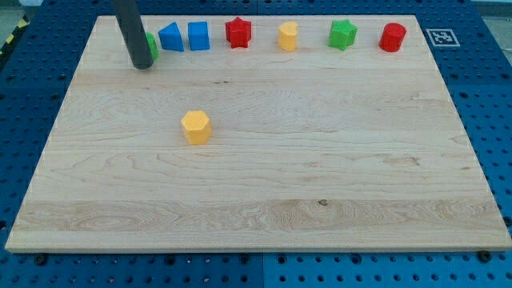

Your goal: Push the green circle to blue triangle

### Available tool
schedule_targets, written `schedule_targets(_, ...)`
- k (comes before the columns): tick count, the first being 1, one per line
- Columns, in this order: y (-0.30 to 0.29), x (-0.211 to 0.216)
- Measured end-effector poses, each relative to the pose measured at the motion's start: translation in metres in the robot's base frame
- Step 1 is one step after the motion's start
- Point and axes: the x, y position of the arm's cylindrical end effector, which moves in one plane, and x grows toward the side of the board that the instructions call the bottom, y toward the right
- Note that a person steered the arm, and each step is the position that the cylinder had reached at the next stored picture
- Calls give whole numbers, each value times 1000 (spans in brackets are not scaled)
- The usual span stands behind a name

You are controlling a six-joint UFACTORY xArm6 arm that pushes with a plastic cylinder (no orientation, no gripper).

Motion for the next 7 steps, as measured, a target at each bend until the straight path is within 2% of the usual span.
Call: schedule_targets(7,-16,-26)
